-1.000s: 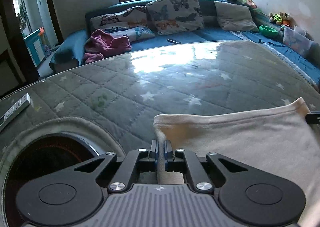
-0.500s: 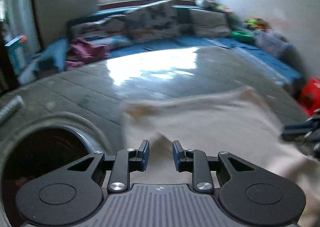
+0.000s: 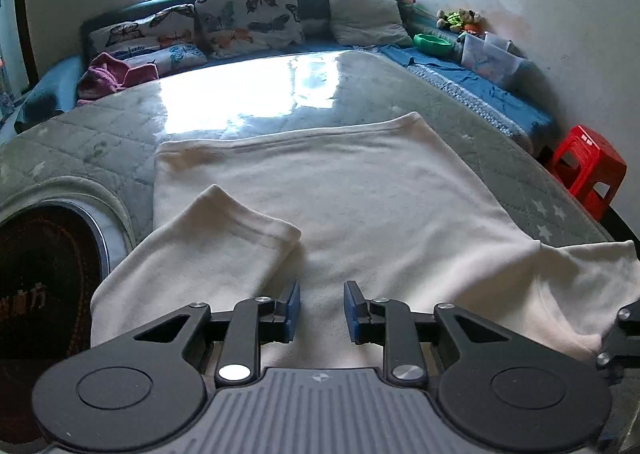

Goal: Fold clothes

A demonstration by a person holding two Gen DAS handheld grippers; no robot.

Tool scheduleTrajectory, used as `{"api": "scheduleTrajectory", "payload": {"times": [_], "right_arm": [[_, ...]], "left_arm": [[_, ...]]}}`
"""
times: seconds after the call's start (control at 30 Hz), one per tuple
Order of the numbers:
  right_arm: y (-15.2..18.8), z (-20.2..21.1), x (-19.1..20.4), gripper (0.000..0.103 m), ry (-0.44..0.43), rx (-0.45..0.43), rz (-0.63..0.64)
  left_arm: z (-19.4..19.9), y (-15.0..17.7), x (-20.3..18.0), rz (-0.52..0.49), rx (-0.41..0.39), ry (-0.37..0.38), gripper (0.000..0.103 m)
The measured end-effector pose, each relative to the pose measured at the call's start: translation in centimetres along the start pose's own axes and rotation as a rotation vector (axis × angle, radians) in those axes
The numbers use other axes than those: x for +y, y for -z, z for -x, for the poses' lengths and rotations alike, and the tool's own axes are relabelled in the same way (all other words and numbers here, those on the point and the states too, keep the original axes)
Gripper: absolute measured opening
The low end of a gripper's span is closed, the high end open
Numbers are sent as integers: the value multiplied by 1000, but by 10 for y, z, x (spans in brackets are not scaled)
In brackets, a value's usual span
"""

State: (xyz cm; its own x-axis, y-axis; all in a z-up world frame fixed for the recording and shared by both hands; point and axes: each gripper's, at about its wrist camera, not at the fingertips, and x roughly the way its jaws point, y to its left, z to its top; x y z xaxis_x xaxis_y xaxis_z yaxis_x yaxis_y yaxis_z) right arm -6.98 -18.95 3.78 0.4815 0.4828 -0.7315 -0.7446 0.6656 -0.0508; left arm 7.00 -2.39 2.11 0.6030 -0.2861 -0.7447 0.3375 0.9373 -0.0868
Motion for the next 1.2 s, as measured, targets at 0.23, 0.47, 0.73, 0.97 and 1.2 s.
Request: {"api": "scheduleTrajectory", "payload": {"times": [0.23, 0.47, 0.73, 0.97, 1.2], "right_arm": [[0, -17, 9, 8, 27, -34, 73], [7, -1, 18, 4, -4, -23, 121], [17, 8, 17, 13, -19, -22, 61], [20, 30, -8, 13, 27, -76, -103], [44, 26, -21, 16, 93, -10, -170]], "left_arm": [[-1, 1, 1, 5, 1, -5, 27], [0, 2, 1, 6, -5, -9, 27], [7, 5, 0, -11, -26, -13, 28], [33, 20, -18, -51, -66, 48, 28], [42, 58, -50, -177, -72, 69, 28]]}}
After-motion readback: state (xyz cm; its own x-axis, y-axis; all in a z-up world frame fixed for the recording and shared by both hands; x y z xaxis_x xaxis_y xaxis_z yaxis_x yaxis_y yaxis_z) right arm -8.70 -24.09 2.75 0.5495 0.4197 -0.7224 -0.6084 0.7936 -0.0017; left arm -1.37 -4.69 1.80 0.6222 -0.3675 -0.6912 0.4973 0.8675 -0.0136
